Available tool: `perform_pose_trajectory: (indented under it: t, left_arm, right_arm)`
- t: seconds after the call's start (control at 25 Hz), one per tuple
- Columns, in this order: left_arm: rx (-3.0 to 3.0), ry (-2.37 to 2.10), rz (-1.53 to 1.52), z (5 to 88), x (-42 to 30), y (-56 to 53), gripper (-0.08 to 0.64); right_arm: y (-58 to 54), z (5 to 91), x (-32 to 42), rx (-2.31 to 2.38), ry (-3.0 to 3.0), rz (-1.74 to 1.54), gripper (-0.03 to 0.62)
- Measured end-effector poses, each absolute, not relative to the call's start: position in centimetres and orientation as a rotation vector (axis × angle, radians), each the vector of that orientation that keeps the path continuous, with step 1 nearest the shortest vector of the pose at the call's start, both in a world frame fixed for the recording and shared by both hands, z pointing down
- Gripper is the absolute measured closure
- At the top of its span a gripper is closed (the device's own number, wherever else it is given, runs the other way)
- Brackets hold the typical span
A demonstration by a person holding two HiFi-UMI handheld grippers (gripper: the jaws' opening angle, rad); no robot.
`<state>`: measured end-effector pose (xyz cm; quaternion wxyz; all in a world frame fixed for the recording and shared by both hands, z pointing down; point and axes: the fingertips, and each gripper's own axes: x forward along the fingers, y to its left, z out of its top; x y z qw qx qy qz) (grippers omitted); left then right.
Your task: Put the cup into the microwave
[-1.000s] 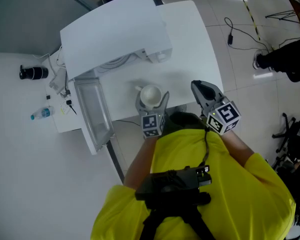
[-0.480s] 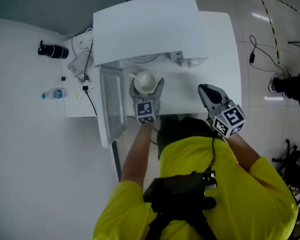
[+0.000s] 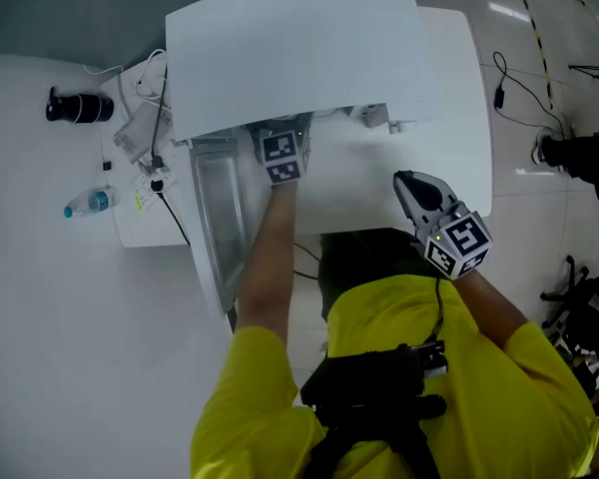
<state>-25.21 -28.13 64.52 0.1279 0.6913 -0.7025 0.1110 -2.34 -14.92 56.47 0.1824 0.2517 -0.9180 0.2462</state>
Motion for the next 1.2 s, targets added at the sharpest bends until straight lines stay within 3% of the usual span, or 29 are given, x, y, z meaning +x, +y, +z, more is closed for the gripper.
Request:
perform_pose_trajectory:
  t: [0.64,0.96,1.08,1.2]
  left_arm:
    - [1.956,-2.015,0.301,67.2,-25.8,-31.1,0.073]
    - [1.855,-2.019,0.256,65.4,-24.1,-21.3,0.061]
    - [1.821,-1.96,0.172,62.1,-21.8,-15.0,0.105]
    - [1.847,-1.915,0.134,57.2,-19.7,-10.1,0.2]
  right_arm:
    - [-16.2,57.2,-2.3,0.832,-2.552,0.745,0.586]
    - [-16.6,55.0,-2.0,0.839,-2.593,0.737,0.586]
    - [-16.5,52.5,-2.3,0.814,-2.641,0.704,0.586]
    - [-16.4,49.7,-2.6,0.8,-2.695,0.674,0.586]
